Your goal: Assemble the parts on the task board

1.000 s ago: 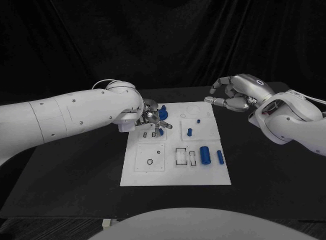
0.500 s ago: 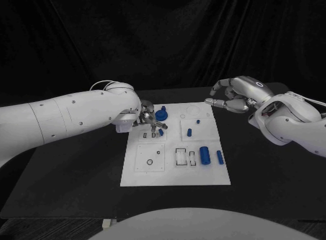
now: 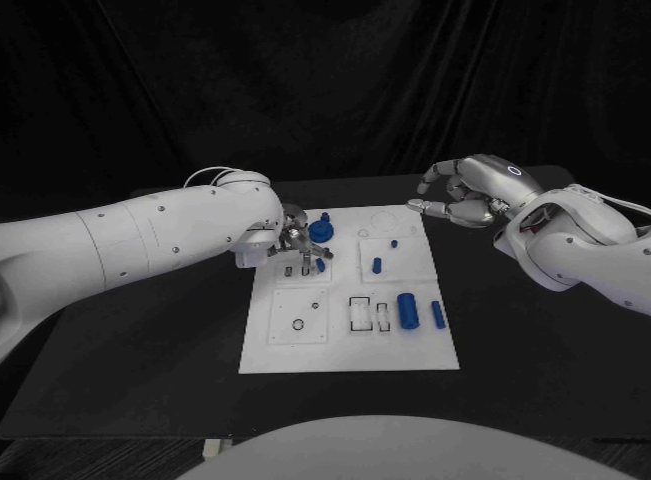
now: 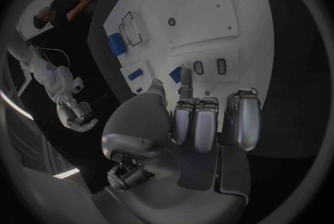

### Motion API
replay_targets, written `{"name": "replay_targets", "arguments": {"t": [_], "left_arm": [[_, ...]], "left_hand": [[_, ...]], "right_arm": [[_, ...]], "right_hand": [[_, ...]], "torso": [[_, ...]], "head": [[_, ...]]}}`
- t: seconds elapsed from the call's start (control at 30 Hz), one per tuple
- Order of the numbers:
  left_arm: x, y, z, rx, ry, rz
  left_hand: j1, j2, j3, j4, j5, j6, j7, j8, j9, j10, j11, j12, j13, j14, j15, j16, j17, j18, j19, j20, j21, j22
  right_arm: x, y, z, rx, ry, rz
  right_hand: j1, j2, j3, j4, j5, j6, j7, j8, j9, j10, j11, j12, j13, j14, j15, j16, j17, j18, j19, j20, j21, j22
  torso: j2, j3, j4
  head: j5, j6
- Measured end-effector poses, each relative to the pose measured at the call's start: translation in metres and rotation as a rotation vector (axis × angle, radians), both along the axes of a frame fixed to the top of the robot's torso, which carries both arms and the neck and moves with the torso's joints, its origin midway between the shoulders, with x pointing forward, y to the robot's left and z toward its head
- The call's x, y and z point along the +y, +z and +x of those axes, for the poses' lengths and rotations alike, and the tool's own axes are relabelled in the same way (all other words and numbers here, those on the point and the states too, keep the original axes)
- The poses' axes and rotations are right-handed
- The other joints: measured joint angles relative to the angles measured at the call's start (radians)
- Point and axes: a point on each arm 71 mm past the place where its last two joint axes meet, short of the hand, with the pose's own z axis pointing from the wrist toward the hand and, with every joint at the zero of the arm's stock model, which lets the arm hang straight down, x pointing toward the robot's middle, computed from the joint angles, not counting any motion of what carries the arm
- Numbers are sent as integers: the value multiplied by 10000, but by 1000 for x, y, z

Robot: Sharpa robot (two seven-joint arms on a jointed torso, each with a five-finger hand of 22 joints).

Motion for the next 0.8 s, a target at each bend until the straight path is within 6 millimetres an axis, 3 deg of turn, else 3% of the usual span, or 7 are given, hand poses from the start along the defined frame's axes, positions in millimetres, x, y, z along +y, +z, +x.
{"name": "replay_targets", "arguments": {"t": [0.33, 0.57, 0.8], "left_arm": [[-2, -7, 4, 19, 111, 13], [-2, -8, 9, -75, 223, -18], [-6, -8, 12, -111, 218, -29]], "left_hand": [[0, 0, 59, -59, 2, 143, 3, -252, -161, 0, 0, 0, -1, 0, 0, 0, 0, 3, -35, 35, -38, -1], [117, 117, 182, -182, 243, 283, -32, -515, -298, 0, 0, 0, -1, 0, 0, 0, -1, 3, -151, 34, -157, -1], [175, 59, 240, -240, 267, 356, -35, -581, -347, 0, 0, 0, -1, 0, -1, 0, -1, 3, -179, 34, -173, -2]], "right_arm": [[1, -1, 0, 68, 31, -27], [1, -2, 0, 103, 34, -41], [2, -2, 0, 131, 55, -41]], "right_hand": [[40, 41, 0, 0, 0, 0, 0, 0, -1, 0, -1, 0, -1, 0, 0, 0, 0, 1, 0, 0, -57, -1], [40, 40, 0, 0, 0, 0, 0, 0, -2, 0, 0, 0, -1, 0, 0, 0, 0, 0, 0, 0, -57, -1], [40, 40, 0, 0, 0, 36, 36, 0, -2, 0, -1, 0, -1, 0, 0, 0, 0, 1, 0, 0, -57, -2]], "torso": [[-7, -12, -6], [-12, -18, -3], [-19, -21, -1]], "head": [[43, 0], [26, -1], [16, -1]]}}
